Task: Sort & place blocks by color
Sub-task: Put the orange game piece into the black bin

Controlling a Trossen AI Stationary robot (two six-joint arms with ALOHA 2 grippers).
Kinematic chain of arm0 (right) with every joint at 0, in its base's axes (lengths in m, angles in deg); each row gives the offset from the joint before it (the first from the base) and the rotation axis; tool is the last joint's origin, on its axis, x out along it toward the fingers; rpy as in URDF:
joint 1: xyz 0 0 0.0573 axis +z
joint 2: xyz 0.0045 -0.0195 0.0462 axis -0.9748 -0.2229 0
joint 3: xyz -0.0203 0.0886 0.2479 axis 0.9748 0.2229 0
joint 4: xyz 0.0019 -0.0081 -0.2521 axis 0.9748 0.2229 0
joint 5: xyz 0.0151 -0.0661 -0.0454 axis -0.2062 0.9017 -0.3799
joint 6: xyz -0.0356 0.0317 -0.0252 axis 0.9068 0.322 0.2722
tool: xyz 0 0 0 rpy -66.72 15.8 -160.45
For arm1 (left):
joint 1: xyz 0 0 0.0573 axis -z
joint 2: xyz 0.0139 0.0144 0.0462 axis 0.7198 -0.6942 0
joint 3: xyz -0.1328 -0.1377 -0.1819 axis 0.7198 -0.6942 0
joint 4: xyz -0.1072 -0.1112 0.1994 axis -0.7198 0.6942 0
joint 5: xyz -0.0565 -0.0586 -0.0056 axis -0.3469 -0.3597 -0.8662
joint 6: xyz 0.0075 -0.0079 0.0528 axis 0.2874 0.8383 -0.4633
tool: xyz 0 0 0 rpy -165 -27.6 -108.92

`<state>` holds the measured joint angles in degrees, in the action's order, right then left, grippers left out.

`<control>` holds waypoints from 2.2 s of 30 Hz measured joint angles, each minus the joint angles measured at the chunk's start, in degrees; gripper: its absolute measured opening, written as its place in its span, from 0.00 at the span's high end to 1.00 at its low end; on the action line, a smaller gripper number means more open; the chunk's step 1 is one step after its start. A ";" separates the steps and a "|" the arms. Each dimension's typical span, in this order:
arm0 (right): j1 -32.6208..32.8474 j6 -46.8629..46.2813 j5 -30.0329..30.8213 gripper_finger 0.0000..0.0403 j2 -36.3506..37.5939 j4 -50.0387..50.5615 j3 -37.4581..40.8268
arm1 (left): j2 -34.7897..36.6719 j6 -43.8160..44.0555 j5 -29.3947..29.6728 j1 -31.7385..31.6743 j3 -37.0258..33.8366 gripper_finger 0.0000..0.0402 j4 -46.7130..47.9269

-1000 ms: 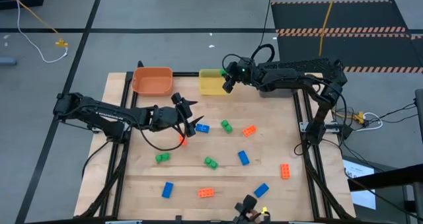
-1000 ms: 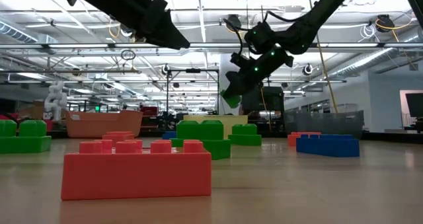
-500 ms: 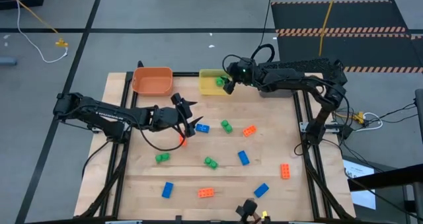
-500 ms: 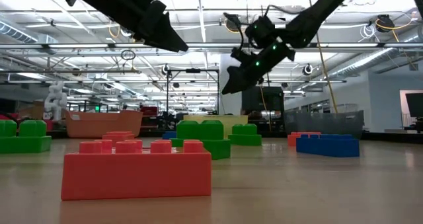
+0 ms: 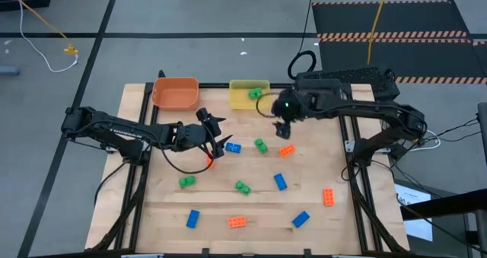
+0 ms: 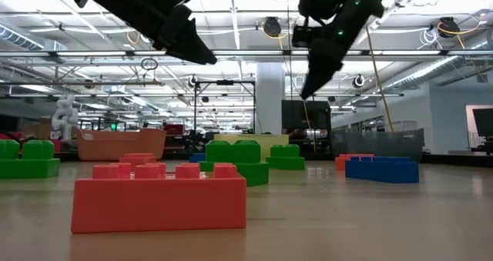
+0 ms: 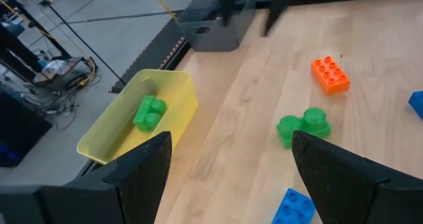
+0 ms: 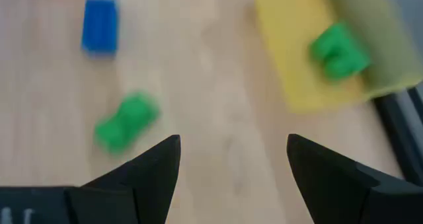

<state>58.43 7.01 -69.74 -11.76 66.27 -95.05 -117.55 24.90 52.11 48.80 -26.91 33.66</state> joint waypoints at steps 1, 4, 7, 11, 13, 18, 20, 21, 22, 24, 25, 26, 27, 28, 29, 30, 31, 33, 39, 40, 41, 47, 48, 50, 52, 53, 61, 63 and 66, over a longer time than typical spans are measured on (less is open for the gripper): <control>1.00 0.93 0.02 0.33 0.14 2.56 0.00 | 0.00 0.17 0.00 0.00 0.00 0.22 -0.04; 3.39 4.11 -0.02 0.33 0.09 8.67 0.01 | 0.00 0.54 0.00 0.00 0.00 0.22 -0.32; 4.86 5.72 0.00 0.33 -0.59 10.59 0.80 | 0.00 1.36 0.00 0.00 0.00 0.22 -0.34; 6.24 8.07 -0.18 0.33 -0.67 8.95 5.07 | 0.01 1.30 0.00 0.09 0.00 0.22 -0.02; 6.78 8.92 -0.24 0.33 -0.69 8.39 7.48 | 0.01 1.22 0.00 0.09 0.00 0.22 0.45; 7.92 8.76 -0.38 0.33 -0.70 8.46 11.64 | 0.01 1.09 -0.01 -0.06 0.00 0.22 1.45; 8.45 7.89 -1.90 0.33 -0.70 7.74 12.58 | 0.02 1.09 -0.02 -0.30 0.00 0.22 1.44; 8.66 7.44 -3.34 0.33 -0.70 6.54 13.05 | 0.02 1.08 -0.02 -0.44 0.00 0.22 1.44; 8.83 7.14 -4.85 0.33 -0.70 4.92 13.55 | 0.02 1.11 -0.01 -0.52 0.00 0.22 1.45; 9.36 7.06 -6.49 0.33 -0.68 1.22 14.68 | 0.02 1.24 -0.02 -0.50 0.00 0.22 1.45; 9.59 7.10 -6.33 0.33 -0.68 -0.32 15.30 | 0.02 1.39 -0.02 -0.50 0.00 0.22 1.45; 9.79 7.18 -6.29 0.33 -0.68 -1.57 16.01 | 0.02 1.52 -0.02 -0.50 0.00 0.22 1.45; 9.87 7.18 -6.31 0.33 -0.68 -2.40 16.72 | 0.02 1.64 -0.02 -0.50 0.00 0.22 1.46; 9.87 7.18 -6.31 0.33 -0.68 -2.90 17.40 | 0.02 1.98 -0.02 -0.50 0.00 0.22 1.45; 9.84 7.09 -6.27 0.33 -0.68 -3.18 17.99 | 0.02 2.12 -0.02 -0.50 0.00 0.22 1.49; 9.83 6.80 -6.27 0.33 -0.68 -3.39 18.53 | 0.02 2.32 -0.02 -0.50 0.00 0.22 1.52; 9.81 6.48 -6.27 0.33 -0.68 -3.72 19.08 | 0.02 2.33 -0.02 -0.50 0.00 0.22 1.52; 9.81 5.92 -6.18 0.33 -0.68 -4.95 20.22 | 0.02 2.33 -0.02 -0.50 0.00 0.22 1.54; 9.74 5.76 -2.36 0.37 -0.68 -11.47 23.27 | 0.02 2.49 -0.02 -0.50 0.00 0.22 1.56; 9.74 5.87 -1.29 0.39 -0.68 -11.72 23.52 | 0.02 2.49 -0.02 -0.50 0.00 0.22 1.56; 9.74 5.94 -0.25 0.42 -0.68 -11.80 23.64 | 0.02 2.50 -0.02 -0.50 0.00 0.22 1.59; 9.74 7.41 -0.15 0.72 -0.58 -12.34 24.11 | 0.02 2.54 -0.02 -0.50 0.00 0.22 1.71; 9.76 7.40 -0.06 0.73 -0.57 -12.42 24.10 | 0.02 2.59 -0.02 -0.50 0.00 0.22 1.86; 9.70 7.34 0.04 0.73 -0.24 -12.49 24.14 | 0.02 2.63 -0.02 -0.50 0.00 0.22 1.91; 9.65 7.38 1.56 0.73 0.47 -12.16 24.19 | 0.02 2.63 -0.02 -0.50 0.00 0.22 2.11; 9.57 7.40 2.99 0.73 0.88 -11.79 23.88 | 0.02 2.63 -0.02 -0.50 0.00 0.22 2.29; 5.35 10.12 20.21 0.73 11.10 -6.87 18.65 | 0.02 2.61 -0.01 -0.50 0.00 0.22 2.66; 2.11 9.54 24.30 0.73 13.59 -6.85 17.59 | 0.02 2.61 -0.02 -0.50 0.00 0.22 2.66; -4.17 8.44 25.39 0.73 15.90 -5.47 17.33 | 0.02 2.61 -0.02 -0.50 0.00 0.22 2.66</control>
<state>54.26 15.45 -44.35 4.15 60.79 -77.71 -117.53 27.51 52.09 48.30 -26.91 36.32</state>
